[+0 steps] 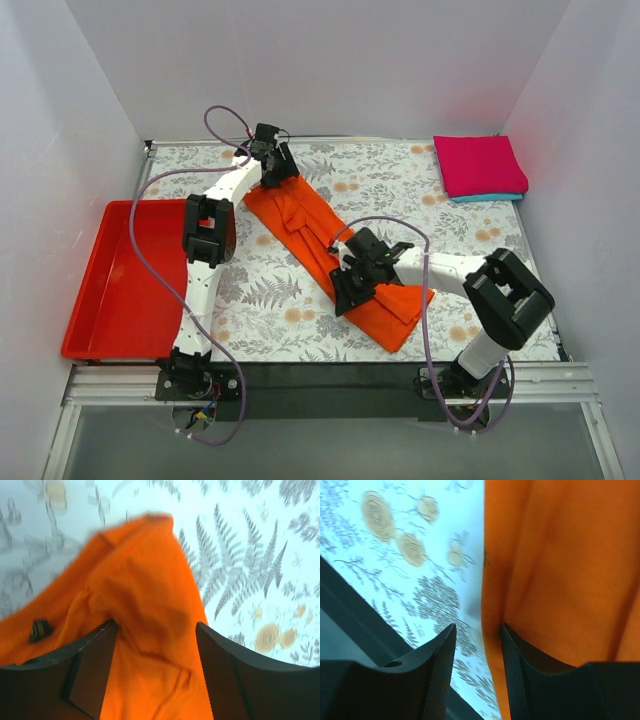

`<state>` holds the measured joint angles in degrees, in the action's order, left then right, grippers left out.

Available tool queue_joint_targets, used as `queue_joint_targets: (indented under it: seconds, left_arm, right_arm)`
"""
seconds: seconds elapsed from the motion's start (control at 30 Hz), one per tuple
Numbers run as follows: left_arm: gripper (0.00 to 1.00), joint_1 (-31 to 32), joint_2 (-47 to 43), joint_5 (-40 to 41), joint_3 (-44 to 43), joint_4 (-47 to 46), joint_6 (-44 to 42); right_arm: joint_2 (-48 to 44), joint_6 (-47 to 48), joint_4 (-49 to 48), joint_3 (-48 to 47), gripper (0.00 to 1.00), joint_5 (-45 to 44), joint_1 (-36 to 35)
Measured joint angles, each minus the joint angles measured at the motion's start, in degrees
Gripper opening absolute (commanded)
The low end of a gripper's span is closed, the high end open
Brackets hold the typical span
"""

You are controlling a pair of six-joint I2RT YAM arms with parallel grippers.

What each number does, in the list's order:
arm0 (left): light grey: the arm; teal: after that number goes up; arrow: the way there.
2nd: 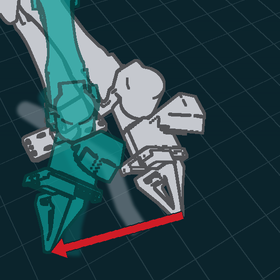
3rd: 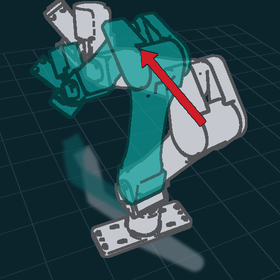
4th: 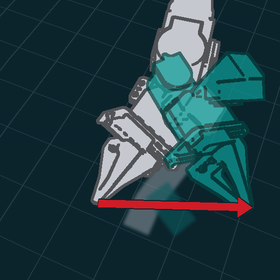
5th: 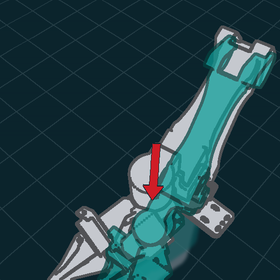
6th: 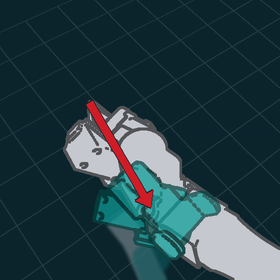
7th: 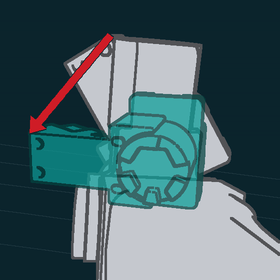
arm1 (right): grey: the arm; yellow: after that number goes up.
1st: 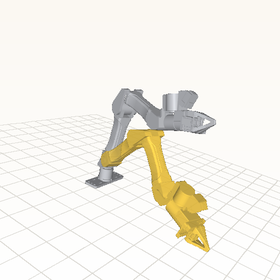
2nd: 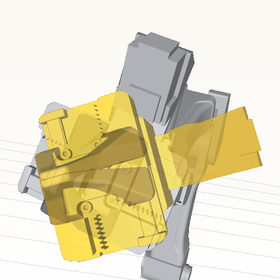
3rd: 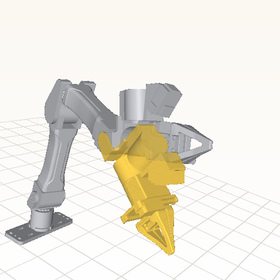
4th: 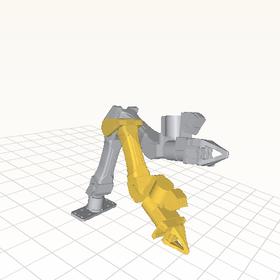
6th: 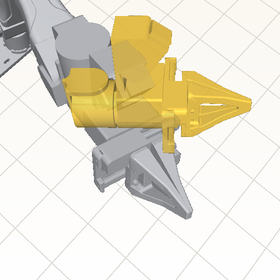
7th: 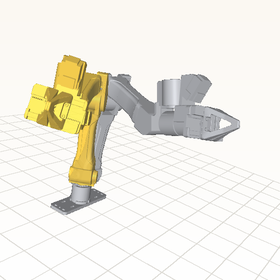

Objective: Fold and stack the t-shirts
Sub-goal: Fold the tshirt

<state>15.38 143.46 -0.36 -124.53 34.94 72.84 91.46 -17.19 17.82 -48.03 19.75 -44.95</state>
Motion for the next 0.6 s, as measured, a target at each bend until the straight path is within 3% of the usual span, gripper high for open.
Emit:
queue_joint_targets:
  seconds: [0.23,0.37,0.6]
  left_arm:
    - [0.68,-1.38,1.46,0.2,-1.57,-4.28,-3.23]
    - [0.74,-2.29,-3.8,1.03,6.88,-6.97,-3.39]
    - [0.72,-1.11,-17.0,6.14,20.48,-5.07,-0.28]
  right_arm:
    - [3.43,1.81,7.15,-6.16,0.45,-0.33,-3.02]
    - [-0.98,3.61,13.33,-5.75,0.54,-5.6,-3.21]
    - [-10.6,4.15,16.96,-0.2,0.51,-13.7,-0.22]
